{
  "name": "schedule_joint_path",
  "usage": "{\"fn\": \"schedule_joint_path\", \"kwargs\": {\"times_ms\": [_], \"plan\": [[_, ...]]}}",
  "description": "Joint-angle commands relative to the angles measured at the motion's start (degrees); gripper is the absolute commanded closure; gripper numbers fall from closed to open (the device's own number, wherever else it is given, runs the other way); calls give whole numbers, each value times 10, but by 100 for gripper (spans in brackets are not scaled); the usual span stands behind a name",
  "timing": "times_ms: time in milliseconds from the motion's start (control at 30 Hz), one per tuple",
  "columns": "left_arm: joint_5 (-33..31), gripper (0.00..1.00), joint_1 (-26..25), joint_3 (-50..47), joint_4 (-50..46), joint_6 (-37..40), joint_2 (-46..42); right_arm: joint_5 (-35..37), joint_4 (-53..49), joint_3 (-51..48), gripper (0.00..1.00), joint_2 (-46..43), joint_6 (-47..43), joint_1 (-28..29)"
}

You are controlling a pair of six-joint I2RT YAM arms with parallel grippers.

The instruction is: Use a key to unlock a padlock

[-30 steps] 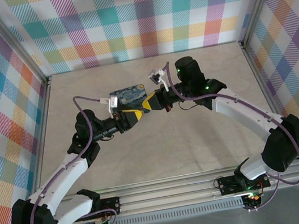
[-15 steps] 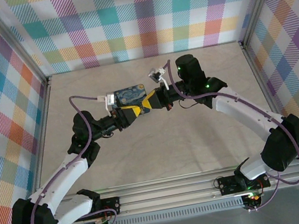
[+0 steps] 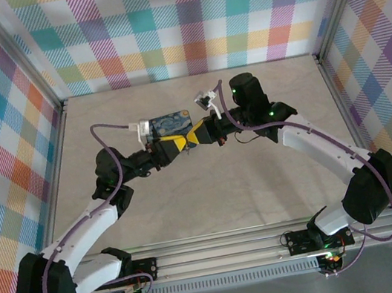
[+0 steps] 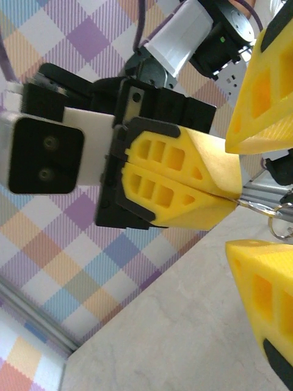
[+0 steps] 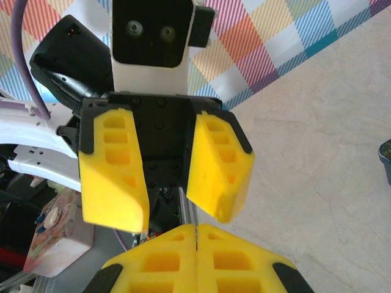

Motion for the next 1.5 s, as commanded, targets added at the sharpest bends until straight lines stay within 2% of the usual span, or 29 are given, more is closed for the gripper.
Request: {"fn": "schedule_joint_path", "kwargs": {"times_ms": [0, 700, 1000, 1233, 1467], "plan": [[13, 60, -10, 4, 27, 0, 11, -7, 16, -8, 100, -11, -5, 2], [26, 75, -12, 2, -20, 31, 11, 6, 35, -16, 100, -15, 6, 0], [13, 68, -10, 1, -39, 40, -3, 7, 34, -20, 100, -18, 6, -1], [11, 72, -11, 2, -40, 41, -8, 5, 33, -24, 100, -20, 5, -1], [13, 81, -11, 2, -43, 42, -8, 6, 35, -29, 100, -25, 5, -1]]}}
